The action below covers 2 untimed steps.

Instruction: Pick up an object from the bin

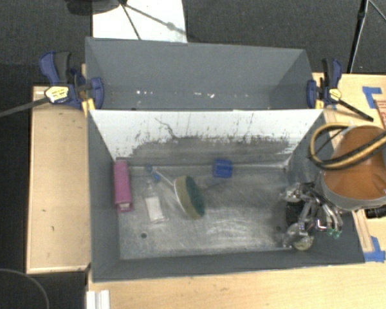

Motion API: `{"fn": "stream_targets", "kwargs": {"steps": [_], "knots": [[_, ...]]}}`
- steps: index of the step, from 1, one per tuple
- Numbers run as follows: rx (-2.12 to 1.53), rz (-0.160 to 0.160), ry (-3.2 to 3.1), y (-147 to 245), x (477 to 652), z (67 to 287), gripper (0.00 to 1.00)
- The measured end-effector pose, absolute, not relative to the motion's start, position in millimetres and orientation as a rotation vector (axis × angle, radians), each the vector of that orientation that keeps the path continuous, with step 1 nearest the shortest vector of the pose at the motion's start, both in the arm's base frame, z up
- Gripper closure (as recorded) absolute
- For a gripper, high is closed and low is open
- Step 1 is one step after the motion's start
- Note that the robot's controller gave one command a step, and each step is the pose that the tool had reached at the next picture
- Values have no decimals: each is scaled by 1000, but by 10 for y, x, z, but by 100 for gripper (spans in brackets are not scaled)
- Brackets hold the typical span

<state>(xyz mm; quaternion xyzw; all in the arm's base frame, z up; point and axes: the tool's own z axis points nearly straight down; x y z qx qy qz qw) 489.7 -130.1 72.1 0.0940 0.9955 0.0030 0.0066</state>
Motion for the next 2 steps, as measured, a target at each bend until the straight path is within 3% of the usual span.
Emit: {"fn": "stream_targets", "kwargs": {"steps": [1,2], "knots": [[142,10,3124,-1337,4875,729,0],[-690,-1,3054,-673,5648,1560,0]]}}
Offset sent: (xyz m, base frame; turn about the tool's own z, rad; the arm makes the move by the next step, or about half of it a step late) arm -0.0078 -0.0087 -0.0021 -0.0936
